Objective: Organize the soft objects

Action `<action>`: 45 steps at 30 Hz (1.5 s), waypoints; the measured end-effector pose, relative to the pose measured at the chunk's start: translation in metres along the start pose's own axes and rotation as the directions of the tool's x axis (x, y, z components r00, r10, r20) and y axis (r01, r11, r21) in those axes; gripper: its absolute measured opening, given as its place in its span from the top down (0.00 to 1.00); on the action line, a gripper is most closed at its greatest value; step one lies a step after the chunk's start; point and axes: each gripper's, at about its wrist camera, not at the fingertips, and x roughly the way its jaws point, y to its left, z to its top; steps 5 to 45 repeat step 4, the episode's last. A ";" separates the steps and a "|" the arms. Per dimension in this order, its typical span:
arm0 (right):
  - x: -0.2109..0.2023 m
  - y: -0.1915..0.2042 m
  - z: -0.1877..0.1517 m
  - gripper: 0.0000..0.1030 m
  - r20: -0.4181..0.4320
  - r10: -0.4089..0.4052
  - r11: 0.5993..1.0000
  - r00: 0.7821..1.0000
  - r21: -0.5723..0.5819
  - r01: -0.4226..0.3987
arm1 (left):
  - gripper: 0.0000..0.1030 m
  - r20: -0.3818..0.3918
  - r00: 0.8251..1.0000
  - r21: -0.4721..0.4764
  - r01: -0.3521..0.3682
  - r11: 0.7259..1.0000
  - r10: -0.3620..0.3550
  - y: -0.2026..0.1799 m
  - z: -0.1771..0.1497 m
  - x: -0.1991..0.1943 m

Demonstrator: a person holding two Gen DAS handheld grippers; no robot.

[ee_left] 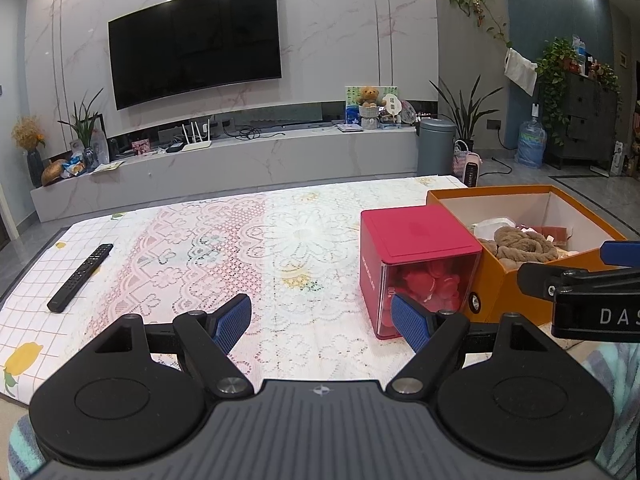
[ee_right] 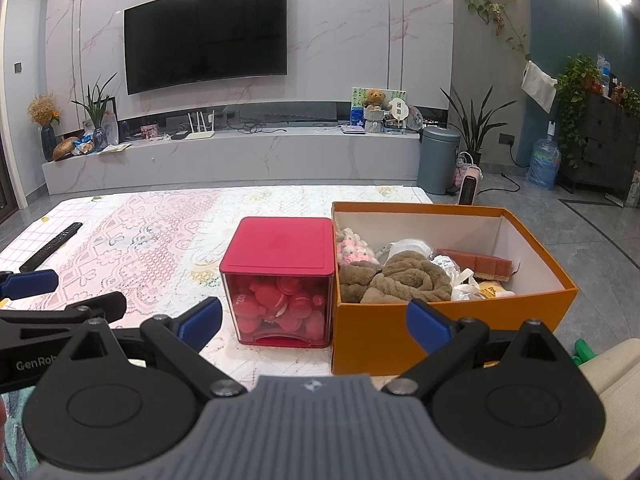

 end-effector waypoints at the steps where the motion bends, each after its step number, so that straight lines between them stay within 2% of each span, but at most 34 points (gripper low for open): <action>1: 0.000 0.000 -0.001 0.06 -0.001 0.001 1.000 1.000 0.000 -0.001 | 0.09 0.000 1.000 0.000 0.002 1.000 -0.002 0.000 0.000 0.001; 45: 0.000 0.000 -0.001 0.06 0.000 0.001 1.000 1.000 -0.001 -0.001 | 0.09 -0.002 1.000 0.002 0.005 1.000 -0.005 0.000 -0.002 0.000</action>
